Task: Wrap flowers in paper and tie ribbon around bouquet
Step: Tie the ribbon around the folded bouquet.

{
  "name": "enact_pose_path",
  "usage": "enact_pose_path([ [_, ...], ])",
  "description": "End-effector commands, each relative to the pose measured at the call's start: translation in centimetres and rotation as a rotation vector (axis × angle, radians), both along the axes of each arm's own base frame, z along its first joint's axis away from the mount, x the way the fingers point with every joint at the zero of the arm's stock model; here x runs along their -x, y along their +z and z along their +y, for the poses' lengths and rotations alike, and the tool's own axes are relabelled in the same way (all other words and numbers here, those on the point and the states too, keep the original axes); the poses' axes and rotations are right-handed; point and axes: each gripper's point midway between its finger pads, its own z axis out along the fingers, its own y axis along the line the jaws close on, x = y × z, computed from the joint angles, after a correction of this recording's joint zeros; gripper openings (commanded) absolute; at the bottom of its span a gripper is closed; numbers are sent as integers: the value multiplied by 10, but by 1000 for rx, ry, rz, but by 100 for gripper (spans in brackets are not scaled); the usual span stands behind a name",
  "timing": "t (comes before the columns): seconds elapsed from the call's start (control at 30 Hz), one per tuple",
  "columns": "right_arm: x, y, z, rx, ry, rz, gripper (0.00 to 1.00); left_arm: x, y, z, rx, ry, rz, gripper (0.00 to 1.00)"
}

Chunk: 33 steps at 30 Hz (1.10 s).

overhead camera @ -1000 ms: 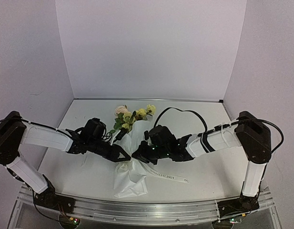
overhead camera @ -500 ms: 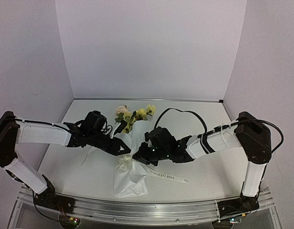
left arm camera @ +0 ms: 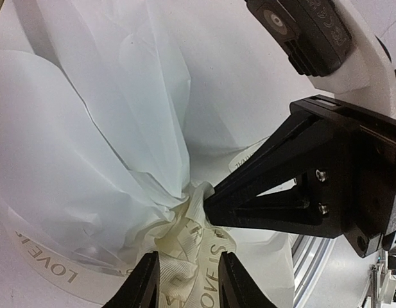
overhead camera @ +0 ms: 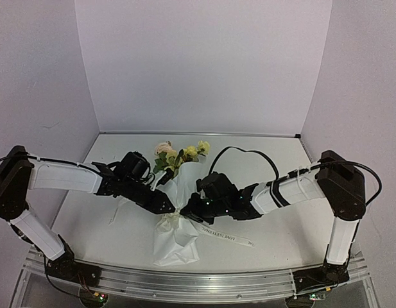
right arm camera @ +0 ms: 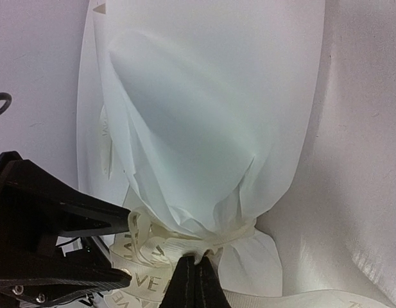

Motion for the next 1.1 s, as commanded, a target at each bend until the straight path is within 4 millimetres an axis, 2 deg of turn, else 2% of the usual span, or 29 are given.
enact_pose_path([
  [0.0,0,13,4,-20,-2,-27,0,-15,38,-10,26,4,-132,33],
  [0.1,0,13,4,-21,-2,-29,0,-17,48,-12,25,5,-160,31],
  [0.27,0,13,5,-21,0,-26,0,-12,44,-18,-9,-23,-167,31],
  [0.43,0,13,4,-21,-2,-27,0,-8,28,-23,-33,-49,-125,27],
  [0.63,0,14,3,-20,-1,-29,0,-7,6,-20,-86,-41,-78,24],
  [1.07,0,14,4,-22,1,-28,0,-6,-2,-13,-114,-28,-80,25],
])
